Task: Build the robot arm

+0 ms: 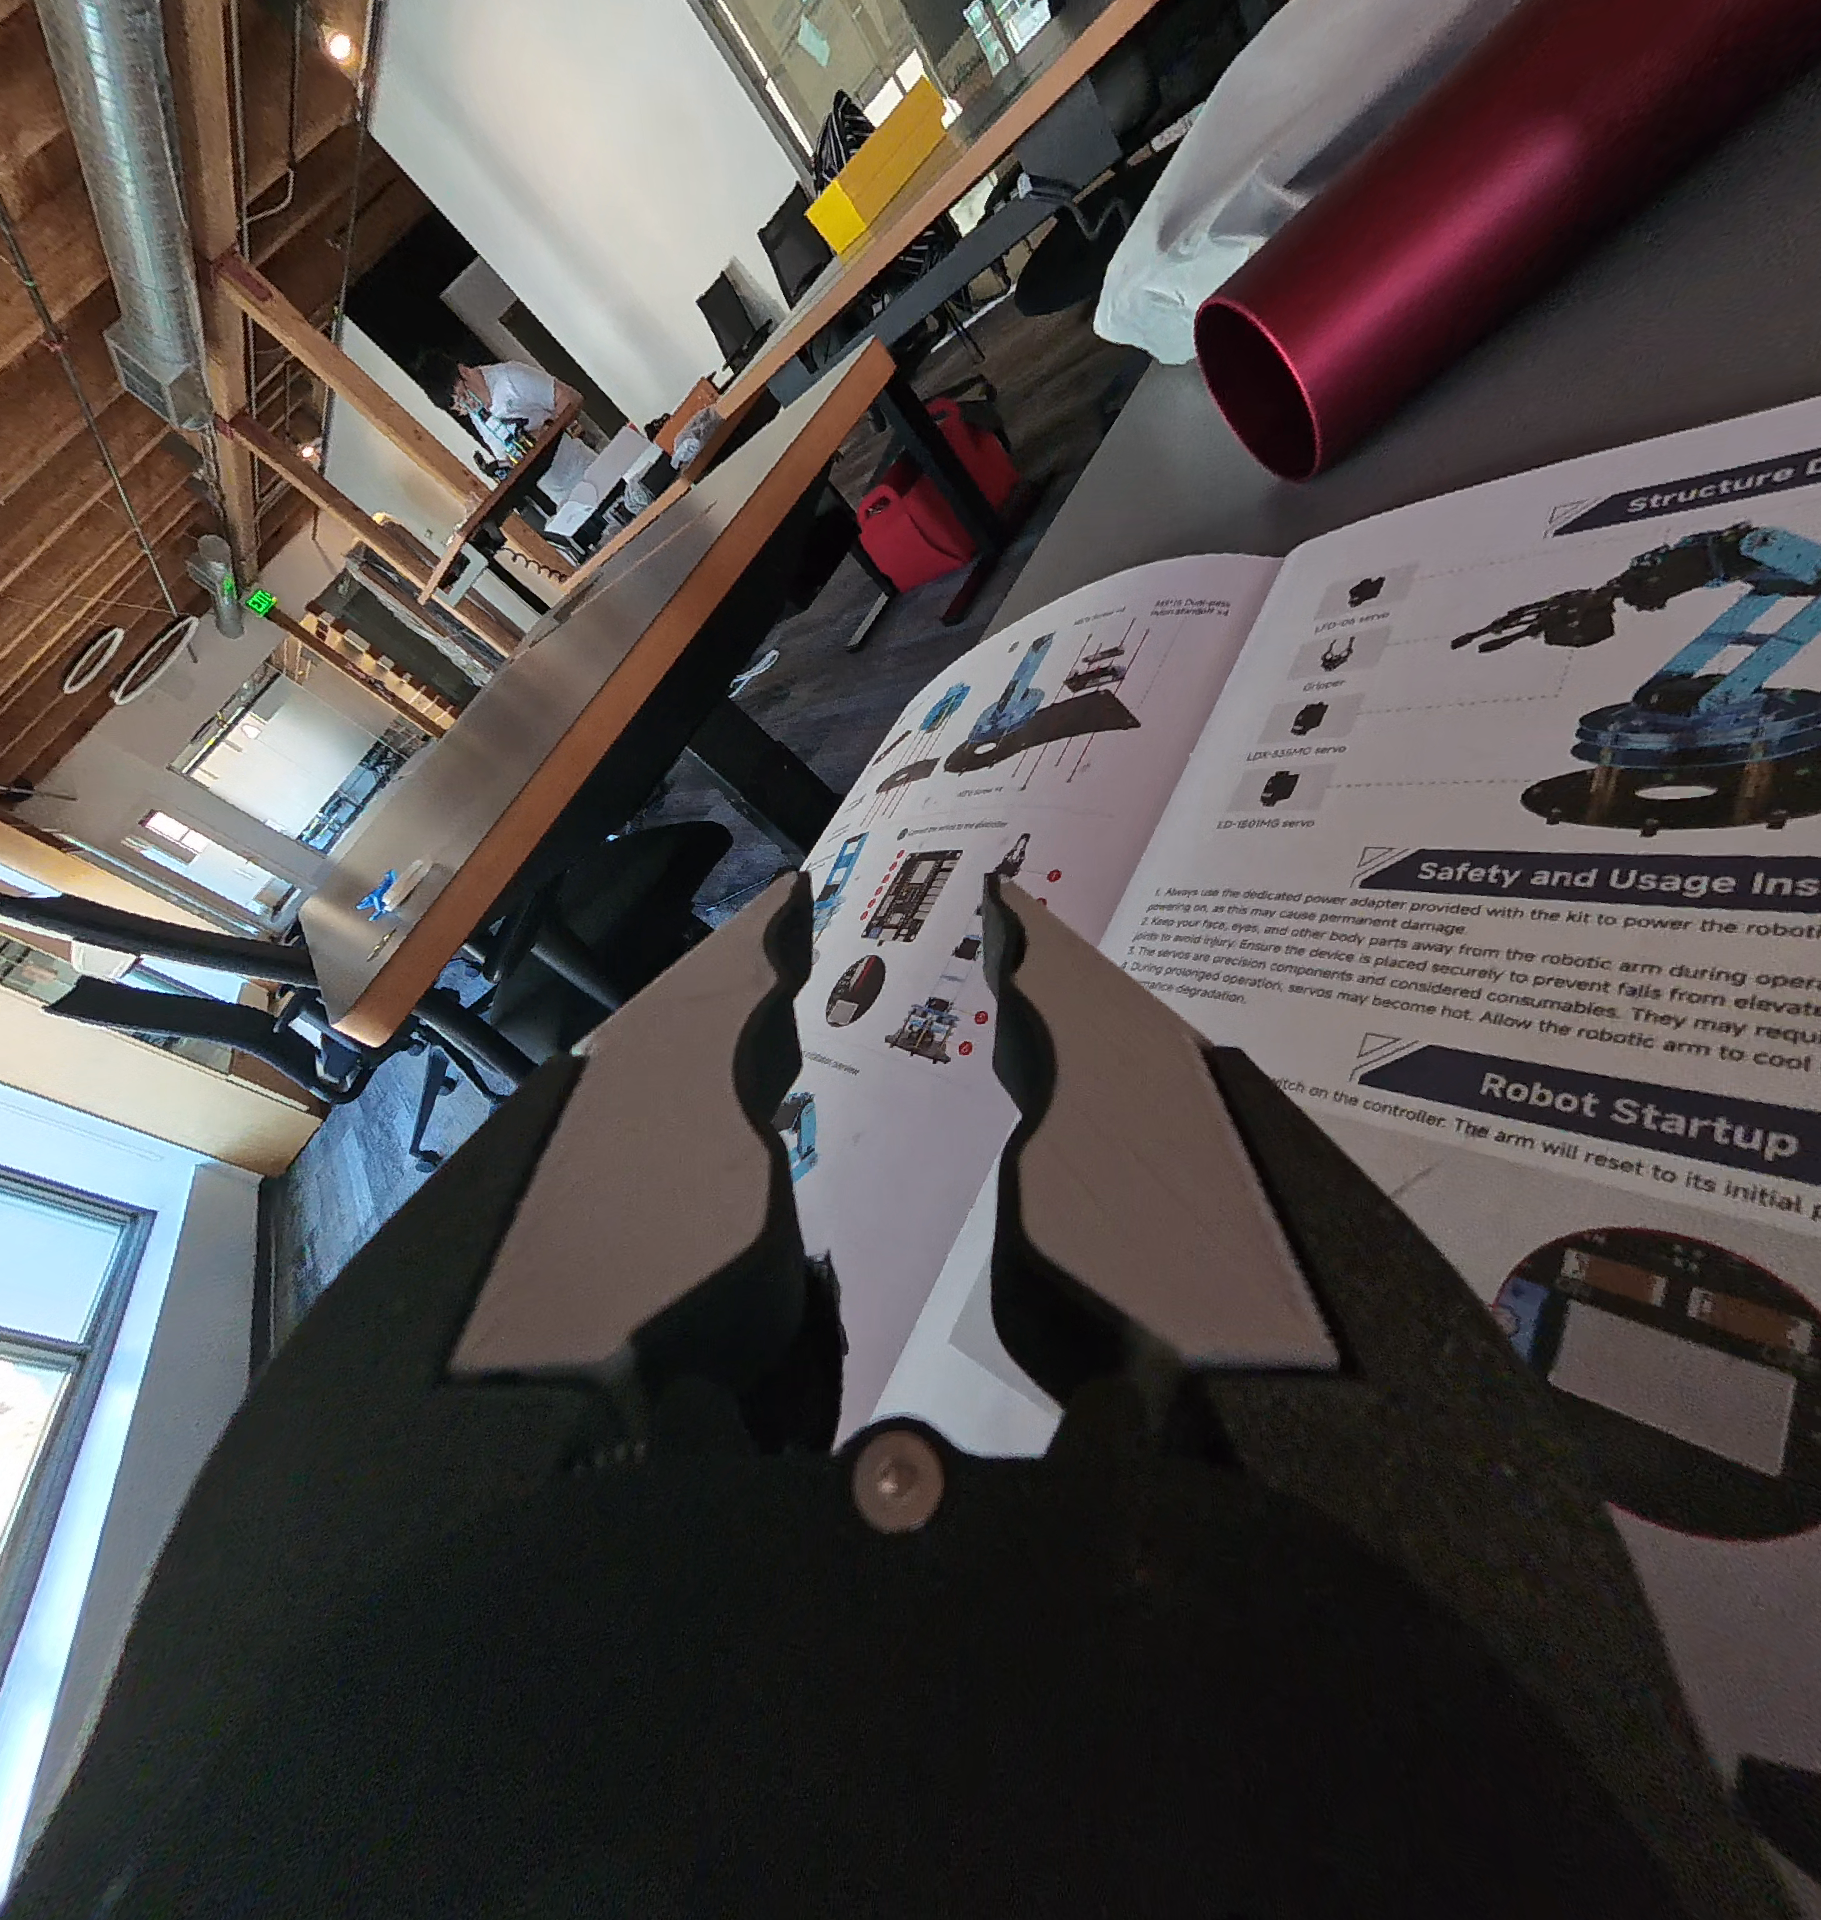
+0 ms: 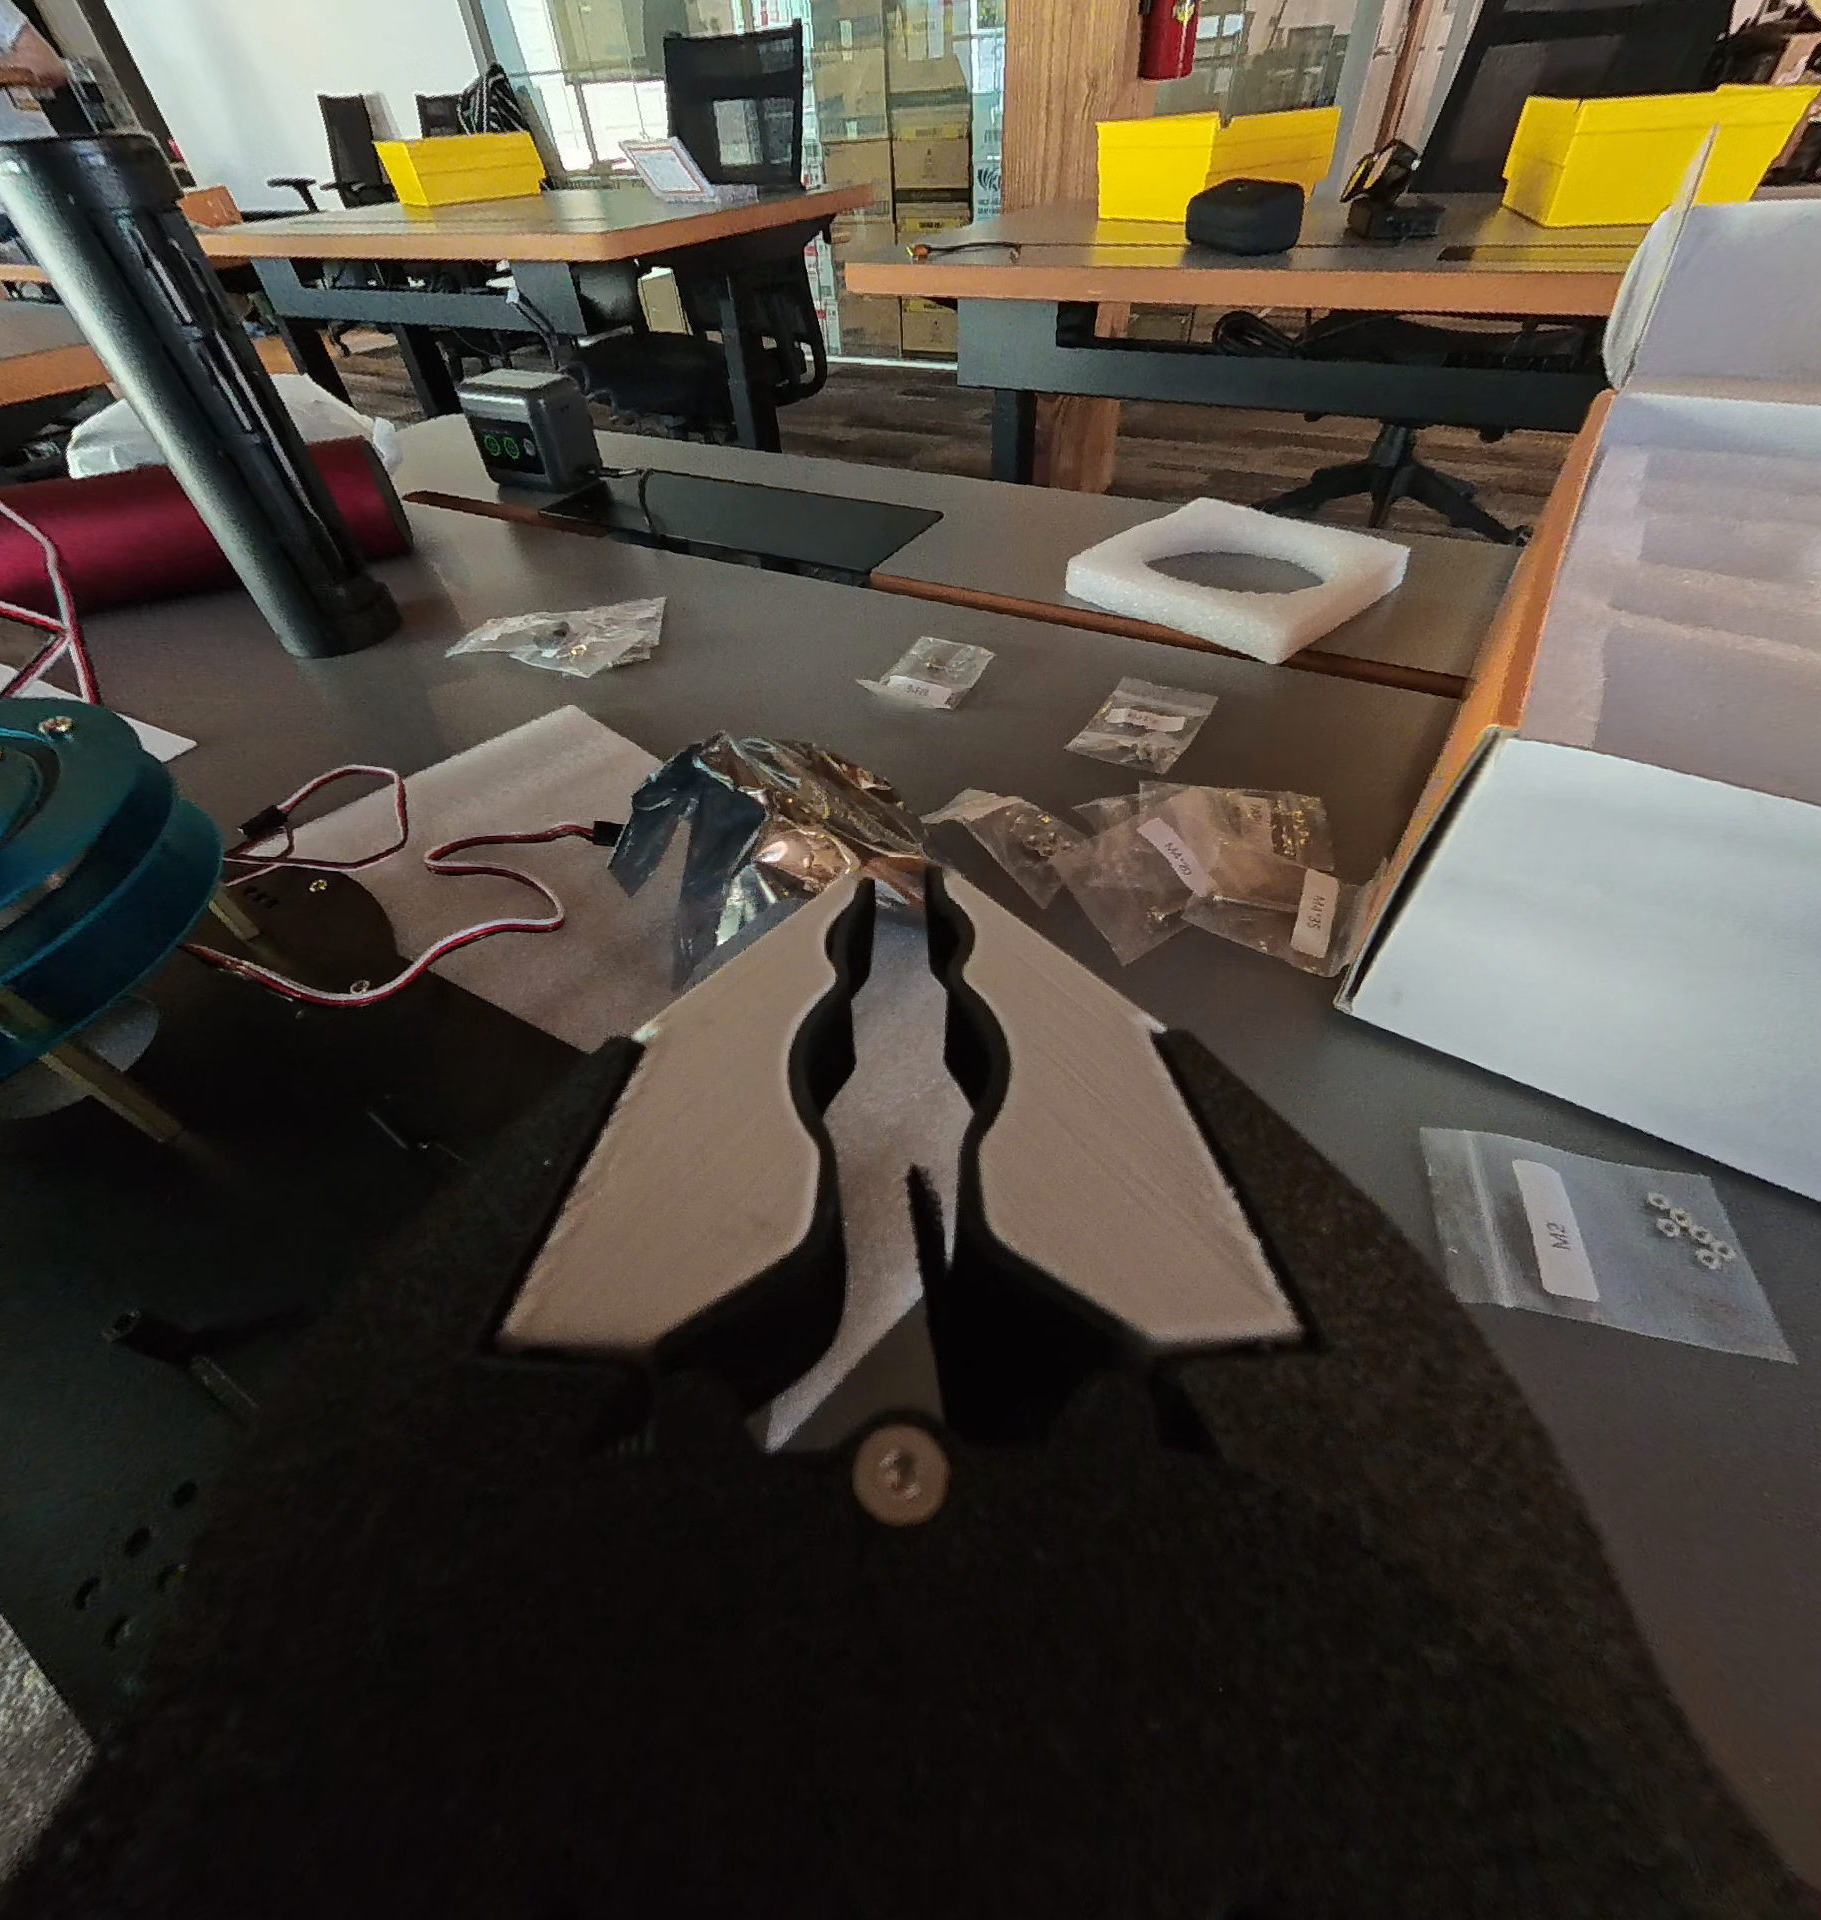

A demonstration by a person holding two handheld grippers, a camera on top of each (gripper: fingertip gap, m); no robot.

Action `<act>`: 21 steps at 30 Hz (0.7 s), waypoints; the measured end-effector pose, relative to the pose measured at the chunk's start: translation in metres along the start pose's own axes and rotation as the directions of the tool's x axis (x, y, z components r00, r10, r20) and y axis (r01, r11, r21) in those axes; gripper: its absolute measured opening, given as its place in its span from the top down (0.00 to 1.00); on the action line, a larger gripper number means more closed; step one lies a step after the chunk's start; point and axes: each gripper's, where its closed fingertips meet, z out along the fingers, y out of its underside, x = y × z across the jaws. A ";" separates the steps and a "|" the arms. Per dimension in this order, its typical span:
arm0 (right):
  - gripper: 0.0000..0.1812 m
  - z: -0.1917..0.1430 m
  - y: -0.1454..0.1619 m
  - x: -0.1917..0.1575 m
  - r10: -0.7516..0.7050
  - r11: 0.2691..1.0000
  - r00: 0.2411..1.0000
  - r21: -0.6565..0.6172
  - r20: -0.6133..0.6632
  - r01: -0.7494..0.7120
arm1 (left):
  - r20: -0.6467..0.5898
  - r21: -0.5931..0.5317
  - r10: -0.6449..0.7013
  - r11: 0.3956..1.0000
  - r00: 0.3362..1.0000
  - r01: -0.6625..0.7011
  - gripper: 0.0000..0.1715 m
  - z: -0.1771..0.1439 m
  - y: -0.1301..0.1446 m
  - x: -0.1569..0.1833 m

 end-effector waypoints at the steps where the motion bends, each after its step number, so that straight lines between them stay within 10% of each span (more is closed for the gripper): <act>1: 0.95 0.001 0.001 -0.001 -0.008 1.000 1.000 -0.004 -0.001 0.008 | -0.002 0.006 -0.004 1.000 1.000 0.004 0.81 -0.001 -0.001 0.000; 19: 0.69 0.053 0.032 -0.036 -0.135 0.933 0.975 -0.310 0.174 0.185 | -0.167 0.297 -0.110 0.942 0.980 0.156 0.80 -0.038 -0.037 0.005; 21: 0.86 0.059 0.028 -0.032 -0.234 0.921 0.964 -0.286 0.130 0.262 | -0.203 0.332 -0.130 0.923 0.970 0.194 0.80 -0.044 -0.041 0.004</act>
